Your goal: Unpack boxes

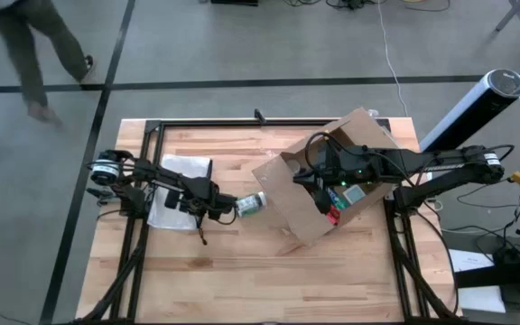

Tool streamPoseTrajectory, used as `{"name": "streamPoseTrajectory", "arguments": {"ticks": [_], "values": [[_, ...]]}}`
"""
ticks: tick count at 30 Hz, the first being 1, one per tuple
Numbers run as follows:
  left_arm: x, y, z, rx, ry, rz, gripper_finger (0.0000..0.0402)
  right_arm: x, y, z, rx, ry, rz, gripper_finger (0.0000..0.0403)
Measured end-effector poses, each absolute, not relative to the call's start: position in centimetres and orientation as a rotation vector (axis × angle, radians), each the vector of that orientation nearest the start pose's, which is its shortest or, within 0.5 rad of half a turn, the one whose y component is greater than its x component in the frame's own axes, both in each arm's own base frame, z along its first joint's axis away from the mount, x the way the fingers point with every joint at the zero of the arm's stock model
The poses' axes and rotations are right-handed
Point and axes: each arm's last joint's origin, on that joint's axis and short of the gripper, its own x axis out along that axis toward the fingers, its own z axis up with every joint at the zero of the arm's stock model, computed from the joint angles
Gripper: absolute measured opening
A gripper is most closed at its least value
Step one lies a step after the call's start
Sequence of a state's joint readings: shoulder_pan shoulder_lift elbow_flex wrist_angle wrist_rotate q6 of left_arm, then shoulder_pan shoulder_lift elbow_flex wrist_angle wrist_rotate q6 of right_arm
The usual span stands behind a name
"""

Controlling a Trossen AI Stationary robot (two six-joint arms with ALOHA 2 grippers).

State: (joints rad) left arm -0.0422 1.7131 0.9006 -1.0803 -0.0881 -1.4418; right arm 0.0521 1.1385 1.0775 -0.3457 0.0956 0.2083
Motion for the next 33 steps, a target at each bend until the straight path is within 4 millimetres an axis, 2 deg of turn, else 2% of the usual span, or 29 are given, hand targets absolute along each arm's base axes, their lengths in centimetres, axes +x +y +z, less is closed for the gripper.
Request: {"name": "streamPoseTrajectory", "arguments": {"ticks": [2,8,14,19,23,28,33], "values": [[24.0,-0.8,13.9,-0.844,1.466,1.313,0.0018,24.7,1.0,35.0,0.147,0.399,-0.08,0.0],[24.7,-0.8,15.5,-0.863,1.428,1.253,0.0001,25.4,1.0,34.4,0.043,0.417,-0.059,0.0],[25.0,-0.6,18.6,-0.831,1.359,1.235,0.0,28.0,1.4,33.1,0.035,0.412,0.037,0.0],[24.4,-0.4,21.5,-0.809,1.27,1.236,0.0,30.4,1.7,31.7,0.045,0.385,0.072,0.0005],[23.6,-0.4,22.8,-0.817,1.251,1.228,0.0,32.7,1.8,30.8,-0.003,0.426,0.09,0.0046],[22.7,-0.4,24.0,-0.827,1.23,1.212,0.0,36.0,2.3,29.0,-0.039,0.485,0.188,0.0136],[21.8,-0.4,24.8,-0.827,1.222,1.21,0.0,39.3,1.8,26.3,-0.043,0.559,0.158,0.0199]]}}
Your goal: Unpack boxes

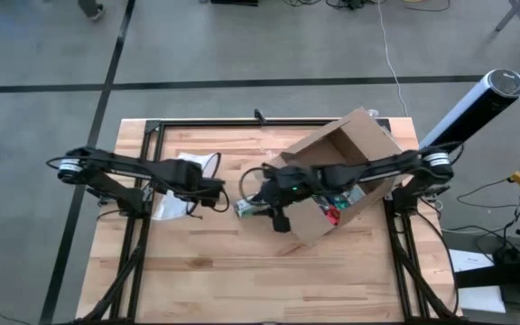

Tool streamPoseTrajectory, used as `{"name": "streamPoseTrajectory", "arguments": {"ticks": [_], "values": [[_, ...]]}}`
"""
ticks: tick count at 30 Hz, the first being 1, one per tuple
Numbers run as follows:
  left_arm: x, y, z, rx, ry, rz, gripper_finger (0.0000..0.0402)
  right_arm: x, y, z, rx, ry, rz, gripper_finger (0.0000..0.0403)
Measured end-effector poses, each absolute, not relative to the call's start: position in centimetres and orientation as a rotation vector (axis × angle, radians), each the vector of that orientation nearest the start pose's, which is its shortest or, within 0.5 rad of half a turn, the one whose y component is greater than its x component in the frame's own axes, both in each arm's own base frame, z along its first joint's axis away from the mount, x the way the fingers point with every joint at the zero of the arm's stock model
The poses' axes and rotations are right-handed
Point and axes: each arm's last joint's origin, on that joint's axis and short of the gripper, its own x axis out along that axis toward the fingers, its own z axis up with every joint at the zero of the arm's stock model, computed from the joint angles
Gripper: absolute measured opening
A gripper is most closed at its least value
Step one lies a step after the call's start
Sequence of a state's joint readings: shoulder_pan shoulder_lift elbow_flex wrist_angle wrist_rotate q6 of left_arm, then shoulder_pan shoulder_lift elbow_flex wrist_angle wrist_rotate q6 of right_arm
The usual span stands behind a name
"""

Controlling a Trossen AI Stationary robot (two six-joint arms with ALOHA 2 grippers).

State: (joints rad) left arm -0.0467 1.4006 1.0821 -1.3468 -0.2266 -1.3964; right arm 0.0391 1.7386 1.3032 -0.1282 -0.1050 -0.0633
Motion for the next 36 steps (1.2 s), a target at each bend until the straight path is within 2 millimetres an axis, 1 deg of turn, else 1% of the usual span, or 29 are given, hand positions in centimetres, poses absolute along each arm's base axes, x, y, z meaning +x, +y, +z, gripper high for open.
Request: {"name": "streamPoseTrajectory", "arguments": {"ticks": [2,5,10,14,19,26,28,36], "values": [[21.4,-0.3,25.2,-0.826,1.223,1.211,0.0,40.4,1.4,25.0,-0.044,0.594,0.128,0.0217],[20.8,-0.3,25.6,-0.825,1.223,1.212,0.0,41.4,0.2,22.8,-0.033,0.679,0.099,0.0232],[20.0,-0.3,26.3,-0.828,1.217,1.206,0.0,41.8,-1.5,19.1,-0.04,0.822,0.082,0.0245],[19.4,-0.3,26.8,-0.841,1.197,1.191,0.0,41.9,-2.0,17.7,-0.086,0.874,0.098,0.0251],[19.3,-0.4,27.0,-0.846,1.191,1.18,0.0,42.3,-2.1,16.4,-0.099,0.893,0.107,0.0255],[19.4,-0.7,27.0,-0.851,1.202,1.152,0.0,42.6,-2.0,15.0,-0.062,0.911,0.139,0.0258],[19.4,-0.7,26.9,-0.853,1.215,1.141,0.0,42.5,-2.0,15.0,-0.059,0.925,0.144,0.0259],[19.4,-0.7,26.9,-0.845,1.227,1.127,0.0,40.6,-1.8,15.6,-0.084,1.068,0.197,0.0268]]}}
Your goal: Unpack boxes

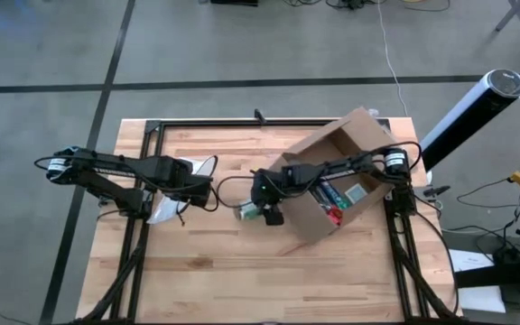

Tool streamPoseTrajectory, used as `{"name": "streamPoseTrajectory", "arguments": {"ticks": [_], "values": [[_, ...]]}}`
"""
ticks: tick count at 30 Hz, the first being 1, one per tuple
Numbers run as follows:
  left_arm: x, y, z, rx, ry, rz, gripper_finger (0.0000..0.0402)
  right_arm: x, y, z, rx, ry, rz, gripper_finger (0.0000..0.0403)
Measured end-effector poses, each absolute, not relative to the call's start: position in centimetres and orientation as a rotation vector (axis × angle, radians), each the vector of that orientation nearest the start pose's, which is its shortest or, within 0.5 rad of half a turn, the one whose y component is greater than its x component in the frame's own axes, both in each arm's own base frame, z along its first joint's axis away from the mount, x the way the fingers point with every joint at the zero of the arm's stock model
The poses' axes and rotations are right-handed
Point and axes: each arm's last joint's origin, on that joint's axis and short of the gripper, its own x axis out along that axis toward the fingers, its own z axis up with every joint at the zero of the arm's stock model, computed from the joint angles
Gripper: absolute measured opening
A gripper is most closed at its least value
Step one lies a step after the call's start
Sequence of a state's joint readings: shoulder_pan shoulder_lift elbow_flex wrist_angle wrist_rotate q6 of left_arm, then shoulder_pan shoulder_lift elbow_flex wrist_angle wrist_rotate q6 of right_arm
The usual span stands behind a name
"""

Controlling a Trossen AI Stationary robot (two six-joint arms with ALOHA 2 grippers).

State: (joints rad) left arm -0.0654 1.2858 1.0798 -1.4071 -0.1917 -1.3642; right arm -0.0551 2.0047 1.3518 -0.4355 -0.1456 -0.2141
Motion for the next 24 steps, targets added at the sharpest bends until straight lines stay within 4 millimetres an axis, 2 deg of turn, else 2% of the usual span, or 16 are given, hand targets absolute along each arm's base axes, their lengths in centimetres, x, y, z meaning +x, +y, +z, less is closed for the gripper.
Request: {"name": "streamPoseTrajectory", "arguments": {"ticks": [10,14,19,24], "values": [[19.4,-0.7,26.9,-0.832,1.234,1.115,0.0,40.1,-1.7,14.1,-0.059,1.154,0.237,0.0279],[19.4,-0.7,26.9,-0.835,1.231,1.112,0.0,40.3,-1.8,14.2,-0.014,1.136,0.211,0.0254],[19.5,-0.7,26.9,-0.838,1.227,1.109,0.0,40.6,-1.7,15.1,0.019,1.083,0.217,0.0201],[19.5,-0.7,26.9,-0.84,1.223,1.106,0.0,40.6,-1.6,15.8,0.06,1.053,0.25,0.0199]]}}
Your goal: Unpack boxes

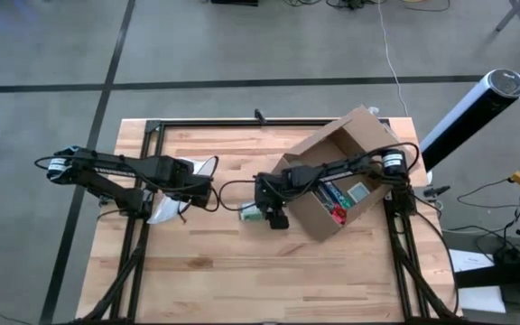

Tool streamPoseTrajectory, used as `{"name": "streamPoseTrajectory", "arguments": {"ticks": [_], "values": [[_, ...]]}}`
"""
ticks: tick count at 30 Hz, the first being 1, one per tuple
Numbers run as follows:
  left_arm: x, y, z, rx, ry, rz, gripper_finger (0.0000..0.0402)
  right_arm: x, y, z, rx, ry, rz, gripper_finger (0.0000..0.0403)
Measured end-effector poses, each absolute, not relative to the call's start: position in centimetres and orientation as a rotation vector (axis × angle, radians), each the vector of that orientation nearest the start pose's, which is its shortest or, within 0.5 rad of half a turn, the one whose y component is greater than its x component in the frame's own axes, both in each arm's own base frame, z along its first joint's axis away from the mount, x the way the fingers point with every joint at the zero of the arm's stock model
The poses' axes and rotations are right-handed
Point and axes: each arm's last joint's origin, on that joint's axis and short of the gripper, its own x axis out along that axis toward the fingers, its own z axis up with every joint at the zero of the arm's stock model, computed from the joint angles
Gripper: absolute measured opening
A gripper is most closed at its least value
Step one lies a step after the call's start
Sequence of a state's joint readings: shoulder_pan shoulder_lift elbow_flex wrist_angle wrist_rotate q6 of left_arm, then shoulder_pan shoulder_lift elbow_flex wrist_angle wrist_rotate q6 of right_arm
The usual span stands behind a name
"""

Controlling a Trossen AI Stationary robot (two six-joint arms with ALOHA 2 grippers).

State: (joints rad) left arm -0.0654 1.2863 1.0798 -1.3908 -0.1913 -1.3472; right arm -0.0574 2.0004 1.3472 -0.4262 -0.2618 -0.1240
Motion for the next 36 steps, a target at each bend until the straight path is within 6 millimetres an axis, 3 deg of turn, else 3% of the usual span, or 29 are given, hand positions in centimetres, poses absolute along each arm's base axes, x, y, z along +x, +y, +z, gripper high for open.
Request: {"name": "streamPoseTrajectory", "arguments": {"ticks": [5,13,16,27,36], "values": [[19.6,-0.7,26.9,-0.842,1.22,1.104,0.0,40.4,-1.5,17.3,0.066,1.006,0.255,0.0199],[19.6,-0.8,26.8,-0.825,1.253,1.072,0.0,39.5,-1.8,22.7,0.098,0.834,0.211,0.0199],[19.7,-0.9,26.8,-0.796,1.266,1.029,0.0,39.4,-2.0,23.9,0.115,0.781,0.192,0.0199],[21.8,-2.5,26.7,-0.798,1.177,0.809,0.0,40.0,-3.6,24.3,0.204,0.695,0.111,0.0199],[23.3,-3.5,26.9,-0.82,1.122,0.743,0.0,40.2,-4.1,22.9,0.216,0.751,0.098,0.0199]]}}
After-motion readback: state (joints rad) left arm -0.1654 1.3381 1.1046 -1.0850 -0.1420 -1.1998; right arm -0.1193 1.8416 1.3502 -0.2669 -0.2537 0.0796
